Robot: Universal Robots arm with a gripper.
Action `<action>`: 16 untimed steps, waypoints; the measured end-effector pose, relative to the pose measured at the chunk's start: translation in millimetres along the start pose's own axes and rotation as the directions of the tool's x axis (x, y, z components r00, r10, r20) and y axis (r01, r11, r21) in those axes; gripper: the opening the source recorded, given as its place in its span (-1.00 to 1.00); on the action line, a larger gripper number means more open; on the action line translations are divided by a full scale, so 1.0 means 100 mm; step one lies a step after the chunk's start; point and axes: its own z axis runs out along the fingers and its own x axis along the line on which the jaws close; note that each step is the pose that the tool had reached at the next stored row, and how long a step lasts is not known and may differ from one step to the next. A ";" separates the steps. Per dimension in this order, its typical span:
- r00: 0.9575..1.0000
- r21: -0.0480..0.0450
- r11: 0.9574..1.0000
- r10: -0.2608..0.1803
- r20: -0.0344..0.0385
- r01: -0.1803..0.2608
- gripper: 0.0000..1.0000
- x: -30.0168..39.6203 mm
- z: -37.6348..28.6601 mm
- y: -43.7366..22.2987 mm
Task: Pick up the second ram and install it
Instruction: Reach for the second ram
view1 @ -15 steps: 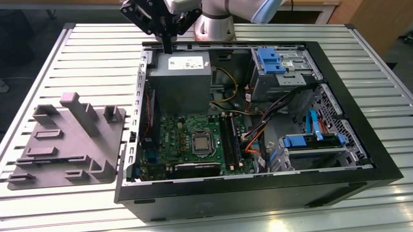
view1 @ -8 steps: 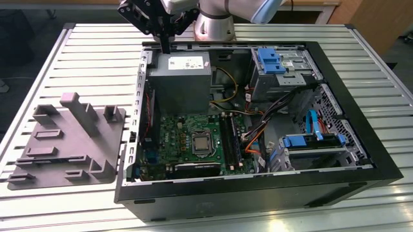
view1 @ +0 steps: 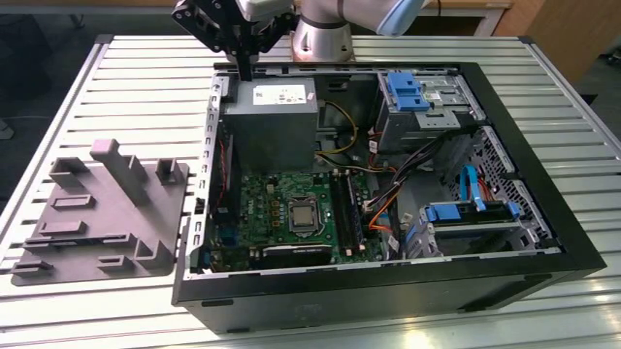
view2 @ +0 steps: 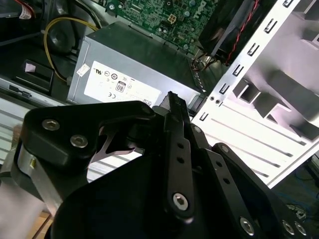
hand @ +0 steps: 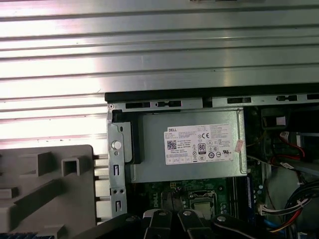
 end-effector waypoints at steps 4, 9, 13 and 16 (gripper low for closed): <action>1.000 0.000 1.000 0.000 0.000 0.000 -0.79 0.027 -0.001 -0.002; 1.000 0.000 1.000 0.000 0.000 0.000 -0.79 0.061 -0.002 -0.005; 1.000 0.000 1.000 0.000 0.000 0.000 -0.79 0.085 -0.003 -0.006; 1.000 0.000 1.000 0.000 0.000 0.000 -0.79 0.103 -0.003 -0.008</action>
